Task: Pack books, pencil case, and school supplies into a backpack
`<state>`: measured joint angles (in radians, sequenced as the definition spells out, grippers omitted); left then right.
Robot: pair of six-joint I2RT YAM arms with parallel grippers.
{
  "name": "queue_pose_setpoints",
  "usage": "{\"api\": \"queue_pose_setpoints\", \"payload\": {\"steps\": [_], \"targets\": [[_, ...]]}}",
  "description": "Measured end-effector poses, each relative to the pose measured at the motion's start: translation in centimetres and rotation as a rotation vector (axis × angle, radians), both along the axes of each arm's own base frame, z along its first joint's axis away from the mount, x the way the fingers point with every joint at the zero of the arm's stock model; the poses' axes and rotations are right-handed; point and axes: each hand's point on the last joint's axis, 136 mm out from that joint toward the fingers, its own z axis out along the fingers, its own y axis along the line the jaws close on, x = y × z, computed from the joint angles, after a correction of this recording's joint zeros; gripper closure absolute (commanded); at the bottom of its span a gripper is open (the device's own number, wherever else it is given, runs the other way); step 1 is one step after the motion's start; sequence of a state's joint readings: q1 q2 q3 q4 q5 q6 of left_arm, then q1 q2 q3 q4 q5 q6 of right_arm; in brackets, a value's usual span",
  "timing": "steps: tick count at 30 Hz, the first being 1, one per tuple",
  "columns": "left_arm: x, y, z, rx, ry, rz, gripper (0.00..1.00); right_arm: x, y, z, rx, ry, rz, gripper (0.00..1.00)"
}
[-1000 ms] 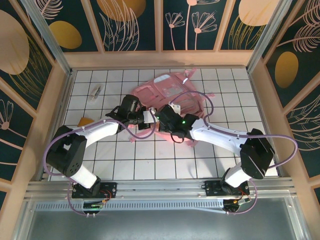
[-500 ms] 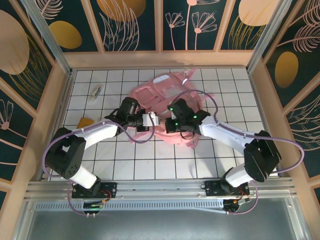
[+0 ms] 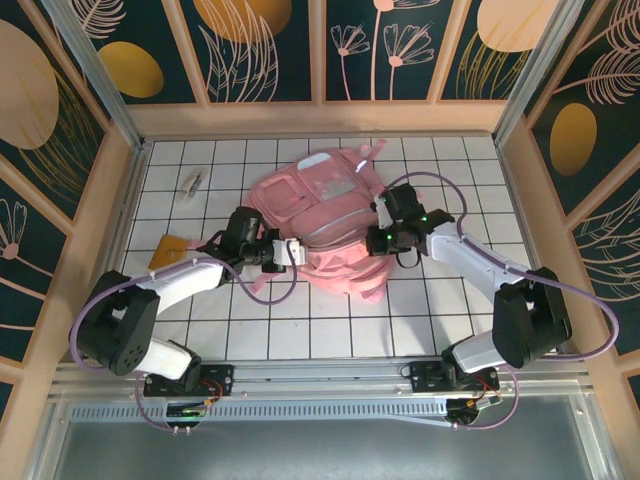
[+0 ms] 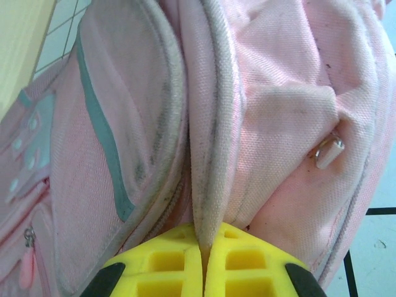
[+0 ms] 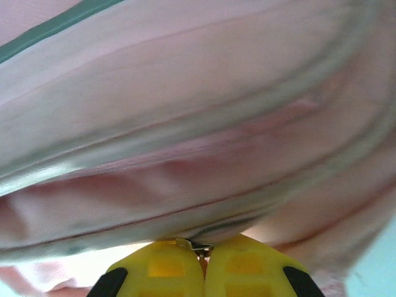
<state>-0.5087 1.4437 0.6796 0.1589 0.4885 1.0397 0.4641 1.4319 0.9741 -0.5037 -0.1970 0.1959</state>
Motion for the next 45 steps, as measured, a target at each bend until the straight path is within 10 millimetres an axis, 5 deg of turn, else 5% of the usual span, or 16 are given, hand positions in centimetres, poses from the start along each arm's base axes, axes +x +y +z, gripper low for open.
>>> {"api": "queue_pose_setpoints", "payload": {"steps": [3, 5, 8, 12, 16, 30, 32, 34, 42, 45], "targets": [[-0.1, 0.1, 0.3, -0.006, -0.01, -0.007, 0.93, 0.2, 0.2, -0.1, 0.033, -0.008, 0.005, 1.0], [-0.3, 0.3, 0.3, -0.013, 0.023, -0.007, 0.45, 0.0, 0.9, 0.1, 0.066, -0.011, 0.031, 1.0], [-0.9, -0.1, 1.4, -0.072, 0.146, -0.007, 0.38, -0.6, 2.0, 0.7, 0.091, -0.032, 0.072, 1.0], [-3.1, -4.3, 4.7, -0.147, 0.184, -0.101, 0.29, -2.1, 4.5, 2.4, 0.141, -0.069, 0.163, 1.0], [-5.9, -7.4, 5.3, -0.161, 0.237, -0.164, 0.29, -3.4, 6.1, 4.1, 0.207, -0.086, 0.227, 1.0], [-0.7, -7.3, 5.7, -0.193, 0.155, 0.129, 0.49, -4.0, 6.3, 5.5, 0.236, -0.123, 0.265, 1.0], [-0.7, -7.4, 5.4, -0.192, 0.165, 0.144, 0.66, -4.1, 6.3, 5.6, 0.231, -0.128, 0.266, 1.0], [-1.0, -7.7, 5.0, -0.182, 0.175, 0.139, 1.0, -4.0, 6.3, 5.5, 0.224, -0.131, 0.265, 1.0], [-2.0, -7.9, 4.1, -0.141, 0.123, 0.071, 1.0, -3.3, 5.0, 4.3, 0.128, -0.129, 0.208, 1.0], [-2.9, -7.2, 3.6, -0.134, 0.088, 0.025, 1.0, -1.5, 2.6, 2.9, 0.095, -0.077, 0.087, 1.0]]}}
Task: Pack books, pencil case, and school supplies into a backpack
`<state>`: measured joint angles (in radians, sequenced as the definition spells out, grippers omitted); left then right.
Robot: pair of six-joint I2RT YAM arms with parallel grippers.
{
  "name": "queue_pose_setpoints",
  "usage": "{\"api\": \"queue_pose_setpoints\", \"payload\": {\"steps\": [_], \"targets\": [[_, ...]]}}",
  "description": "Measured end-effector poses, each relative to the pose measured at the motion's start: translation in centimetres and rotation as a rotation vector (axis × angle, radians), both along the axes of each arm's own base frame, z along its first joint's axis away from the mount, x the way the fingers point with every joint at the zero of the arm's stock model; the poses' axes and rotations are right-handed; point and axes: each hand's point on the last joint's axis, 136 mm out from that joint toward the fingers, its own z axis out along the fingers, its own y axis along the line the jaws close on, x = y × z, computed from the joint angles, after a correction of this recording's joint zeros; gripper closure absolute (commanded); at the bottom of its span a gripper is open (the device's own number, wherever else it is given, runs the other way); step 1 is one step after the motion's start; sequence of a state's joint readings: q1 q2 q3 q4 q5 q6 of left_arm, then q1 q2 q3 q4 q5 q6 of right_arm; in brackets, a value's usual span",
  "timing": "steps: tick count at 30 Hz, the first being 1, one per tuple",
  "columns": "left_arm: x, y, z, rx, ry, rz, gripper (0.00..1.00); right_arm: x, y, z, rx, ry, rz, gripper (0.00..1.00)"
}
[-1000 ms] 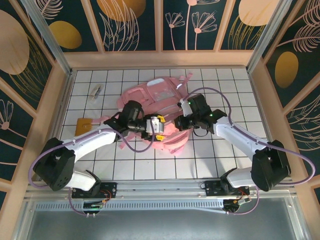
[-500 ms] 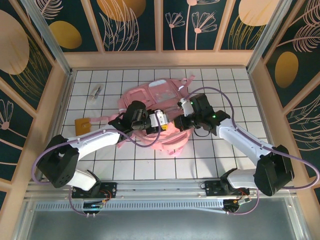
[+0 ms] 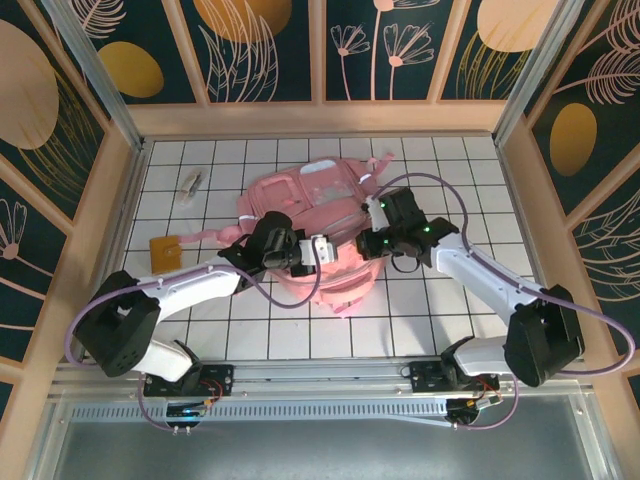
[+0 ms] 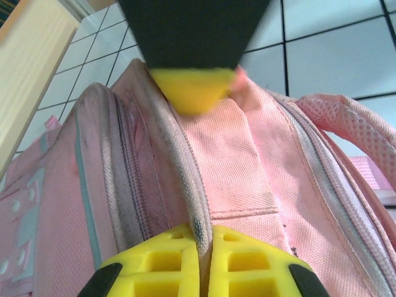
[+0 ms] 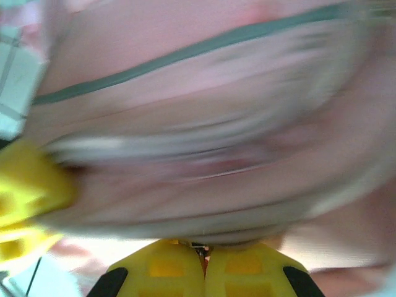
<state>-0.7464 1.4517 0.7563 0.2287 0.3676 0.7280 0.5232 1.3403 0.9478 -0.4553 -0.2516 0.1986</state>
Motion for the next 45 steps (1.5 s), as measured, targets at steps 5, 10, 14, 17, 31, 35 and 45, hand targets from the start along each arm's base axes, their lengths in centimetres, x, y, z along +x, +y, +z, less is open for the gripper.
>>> {"api": "queue_pose_setpoints", "payload": {"steps": [5, 10, 14, 17, 31, 35, 45], "targets": [[-0.6, 0.0, -0.2, 0.013, -0.057, -0.077, 1.0, 1.2, -2.4, -2.6, -0.012, 0.127, -0.149, 1.0], [-0.7, 0.1, -0.3, 0.037, -0.111, -0.114, 1.0, 2.0, -3.0, -3.2, -0.034, 0.165, -0.204, 1.0], [-1.0, 0.2, -0.4, 0.053, -0.168, -0.146, 1.0, 2.6, -3.9, -3.9, 0.001, 0.215, -0.225, 1.0], [-1.2, 0.6, -0.2, 0.054, -0.201, -0.151, 1.0, 2.7, -3.9, -3.9, 0.05, 0.246, -0.213, 1.0], [0.4, 3.6, 0.7, 0.008, -0.125, -0.116, 0.24, -2.5, -3.4, -0.2, 0.124, 0.031, -0.128, 1.0], [-0.3, 4.2, 0.7, 0.01, -0.028, -0.148, 0.06, -4.1, -0.9, -1.1, 0.117, 0.031, -0.047, 1.0], [-4.3, 1.4, -0.4, 0.066, -0.001, -0.245, 0.14, -5.2, 3.4, -1.1, 0.195, 0.051, 0.111, 1.0]]}}
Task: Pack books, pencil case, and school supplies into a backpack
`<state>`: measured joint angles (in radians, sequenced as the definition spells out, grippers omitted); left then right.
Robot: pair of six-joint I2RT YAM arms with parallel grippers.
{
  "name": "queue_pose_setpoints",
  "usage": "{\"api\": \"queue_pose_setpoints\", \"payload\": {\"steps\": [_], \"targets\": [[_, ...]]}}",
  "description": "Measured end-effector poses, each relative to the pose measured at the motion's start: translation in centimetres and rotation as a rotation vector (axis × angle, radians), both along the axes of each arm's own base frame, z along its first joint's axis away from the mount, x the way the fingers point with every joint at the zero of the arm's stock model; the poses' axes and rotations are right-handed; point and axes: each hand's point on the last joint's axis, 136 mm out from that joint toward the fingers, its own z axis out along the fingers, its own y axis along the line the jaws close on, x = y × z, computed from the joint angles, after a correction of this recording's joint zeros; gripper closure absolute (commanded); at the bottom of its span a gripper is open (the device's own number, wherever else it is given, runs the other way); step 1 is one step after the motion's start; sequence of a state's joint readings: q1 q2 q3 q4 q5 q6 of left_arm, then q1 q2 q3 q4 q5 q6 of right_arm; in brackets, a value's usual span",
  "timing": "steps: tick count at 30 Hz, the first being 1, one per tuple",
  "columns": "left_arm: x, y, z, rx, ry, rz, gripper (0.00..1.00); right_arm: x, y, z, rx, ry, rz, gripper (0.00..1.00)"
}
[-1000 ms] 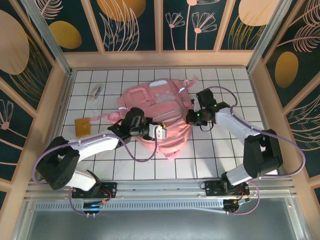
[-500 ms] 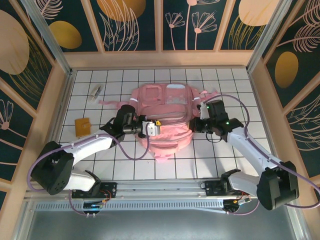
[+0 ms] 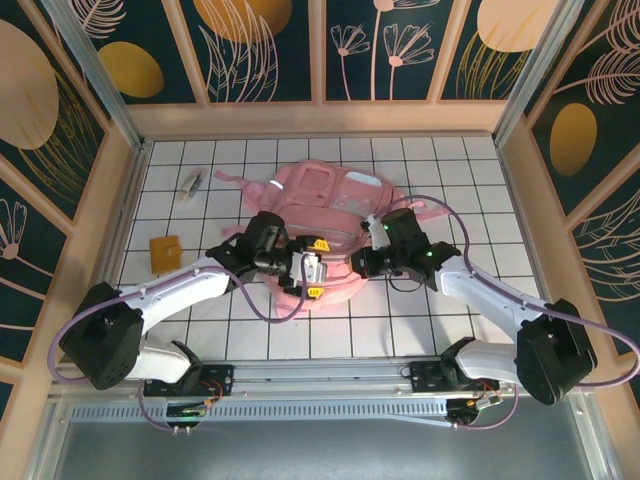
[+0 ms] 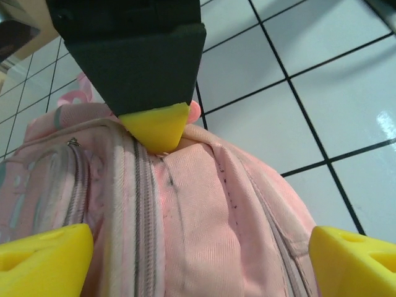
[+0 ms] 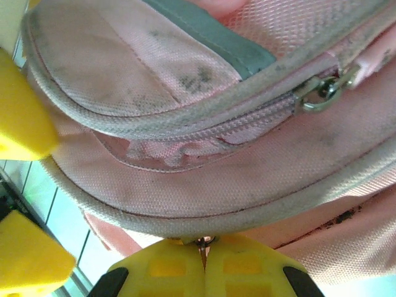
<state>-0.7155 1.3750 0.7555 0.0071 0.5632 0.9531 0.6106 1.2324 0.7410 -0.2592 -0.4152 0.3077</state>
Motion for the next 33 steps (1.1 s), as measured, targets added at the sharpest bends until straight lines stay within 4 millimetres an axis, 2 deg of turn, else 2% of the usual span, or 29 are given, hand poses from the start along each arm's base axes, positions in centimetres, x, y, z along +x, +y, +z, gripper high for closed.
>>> {"api": "queue_pose_setpoints", "payload": {"steps": [1, 4, 8, 9, 10, 11, 15, 18, 21, 23, 30, 33], "targets": [[0.1, 0.2, -0.5, 0.008, -0.008, 0.018, 0.2, -0.1, 0.3, 0.0, 0.005, -0.001, 0.017, 1.0], [1.1, 0.6, -1.3, 0.033, -0.041, 0.082, 0.47, -0.7, 1.2, 0.0, 0.018, 0.001, 0.057, 1.0], [3.0, 0.6, -1.4, 0.067, -0.069, 0.163, 0.61, -0.6, 1.5, 0.2, 0.028, -0.012, 0.063, 1.0], [3.4, 0.5, -1.4, 0.073, -0.071, 0.177, 0.73, -0.5, 1.5, 0.2, 0.027, -0.014, 0.061, 1.0], [3.7, 0.5, -1.5, 0.079, -0.074, 0.189, 0.9, -0.4, 1.4, 0.2, 0.025, -0.018, 0.058, 1.0], [3.9, 0.5, -1.5, 0.083, -0.074, 0.198, 1.0, -0.3, 1.4, 0.3, 0.021, -0.023, 0.056, 1.0], [4.2, 0.4, -1.3, 0.077, -0.097, 0.197, 1.0, 0.4, 0.9, 0.3, -0.042, -0.056, 0.037, 1.0], [4.2, 0.5, -1.2, 0.06, -0.127, 0.195, 1.0, 1.9, -0.2, -0.3, -0.101, -0.056, -0.012, 1.0], [3.8, 0.8, -1.5, 0.057, -0.132, 0.188, 1.0, 4.8, -3.6, -2.3, -0.16, -0.001, -0.168, 1.0], [3.6, 0.6, -1.3, 0.041, -0.137, 0.174, 1.0, 5.9, -5.2, -3.3, -0.17, 0.038, -0.238, 1.0], [2.6, 0.7, -1.7, 0.005, -0.158, 0.121, 1.0, 8.0, -6.0, -4.8, -0.175, 0.101, -0.294, 1.0], [2.5, 0.9, -1.5, 0.006, -0.168, 0.112, 1.0, 9.0, -5.7, -5.4, -0.189, 0.132, -0.293, 0.91]]}}
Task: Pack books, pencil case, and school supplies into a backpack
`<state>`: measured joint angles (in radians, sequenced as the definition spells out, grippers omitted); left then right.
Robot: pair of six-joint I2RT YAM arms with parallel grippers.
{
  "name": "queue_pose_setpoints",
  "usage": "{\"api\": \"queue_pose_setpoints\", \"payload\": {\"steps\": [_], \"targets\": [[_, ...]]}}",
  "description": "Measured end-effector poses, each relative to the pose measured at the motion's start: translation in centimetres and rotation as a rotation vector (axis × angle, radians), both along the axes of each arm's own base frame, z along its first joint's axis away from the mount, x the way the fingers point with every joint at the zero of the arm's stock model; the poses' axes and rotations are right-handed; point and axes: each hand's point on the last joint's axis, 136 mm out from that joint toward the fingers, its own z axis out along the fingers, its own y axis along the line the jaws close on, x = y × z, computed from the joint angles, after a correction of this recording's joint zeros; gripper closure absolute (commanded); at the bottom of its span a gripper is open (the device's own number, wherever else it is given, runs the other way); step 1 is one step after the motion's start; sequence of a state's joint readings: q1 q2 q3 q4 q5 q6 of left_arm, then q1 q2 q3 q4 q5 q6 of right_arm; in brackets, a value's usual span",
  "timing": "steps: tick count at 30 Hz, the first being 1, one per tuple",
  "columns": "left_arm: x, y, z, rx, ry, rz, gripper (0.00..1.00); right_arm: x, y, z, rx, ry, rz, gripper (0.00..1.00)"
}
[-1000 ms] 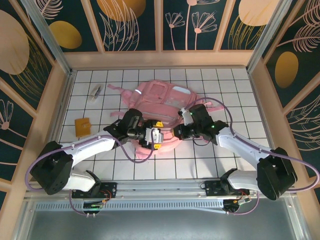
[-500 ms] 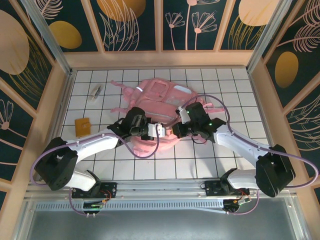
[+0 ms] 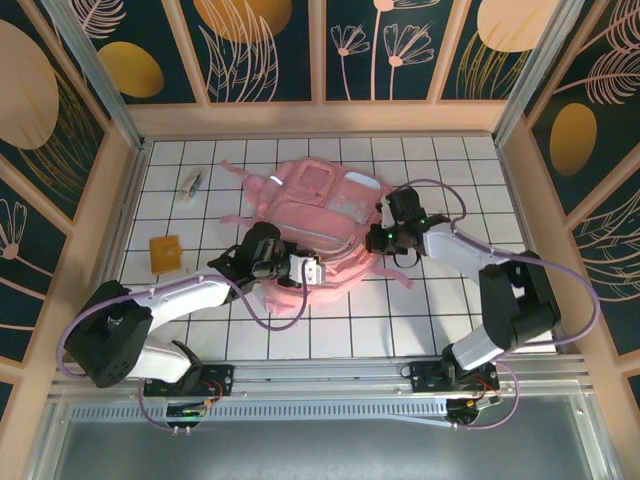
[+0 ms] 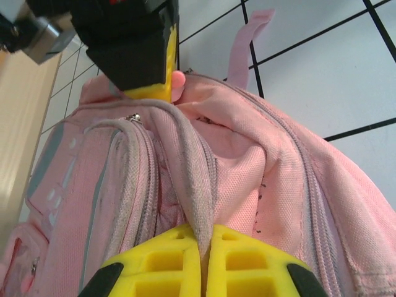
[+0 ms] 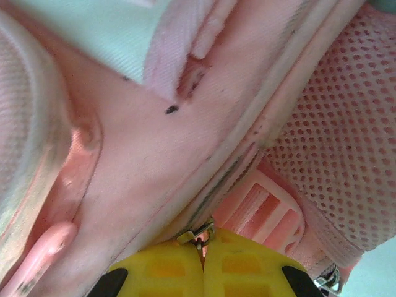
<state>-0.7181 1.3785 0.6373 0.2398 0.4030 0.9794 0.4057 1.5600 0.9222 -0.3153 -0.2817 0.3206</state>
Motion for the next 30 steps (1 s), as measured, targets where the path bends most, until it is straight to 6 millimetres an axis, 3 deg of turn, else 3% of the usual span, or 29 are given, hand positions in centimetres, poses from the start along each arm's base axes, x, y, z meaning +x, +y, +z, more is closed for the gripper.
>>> {"api": "queue_pose_setpoints", "payload": {"steps": [3, 5, 10, 11, 13, 15, 17, 21, 24, 27, 30], "targets": [[-0.3, 0.0, 0.2, -0.008, 0.012, -0.012, 1.0, 0.9, -0.2, 0.1, -0.019, -0.005, -0.017, 0.86], [-0.9, 0.0, 0.4, -0.025, 0.034, -0.035, 1.0, 1.9, -1.7, 0.1, -0.034, -0.019, -0.063, 0.84], [-1.4, -0.4, 0.8, -0.047, 0.043, -0.059, 1.0, 2.0, -3.6, 0.6, -0.004, -0.009, -0.098, 0.63], [-1.5, -0.4, 0.7, -0.049, 0.054, -0.064, 0.85, 2.3, -4.4, 0.8, -0.018, -0.023, -0.12, 0.62], [-2.4, -0.6, 0.5, -0.055, 0.101, -0.088, 0.41, 3.5, -7.3, 1.8, -0.051, -0.069, -0.201, 0.6], [-3.5, -1.0, 0.5, -0.071, 0.145, -0.124, 0.36, 4.0, -9.2, 3.2, -0.067, -0.113, -0.256, 0.59], [-4.6, -1.3, 0.8, -0.069, 0.204, -0.162, 0.35, 3.9, -9.6, 5.3, -0.062, -0.171, -0.265, 0.58], [-4.5, -2.2, 4.1, -0.076, 0.23, -0.183, 0.38, 3.2, -9.2, 10.3, -0.037, -0.324, -0.211, 0.56], [-3.5, -2.3, 7.6, -0.099, 0.166, -0.152, 0.45, 2.4, -8.0, 12.6, -0.022, -0.42, -0.097, 0.56], [-2.2, -1.5, 9.0, -0.094, 0.109, -0.085, 0.47, 0.5, -4.5, 13.0, -0.014, -0.523, 0.131, 0.55], [-0.7, -0.2, 6.9, -0.01, 0.11, -0.023, 0.45, -3.2, 0.1, 11.2, 0.003, -0.604, 0.478, 0.52]]}}
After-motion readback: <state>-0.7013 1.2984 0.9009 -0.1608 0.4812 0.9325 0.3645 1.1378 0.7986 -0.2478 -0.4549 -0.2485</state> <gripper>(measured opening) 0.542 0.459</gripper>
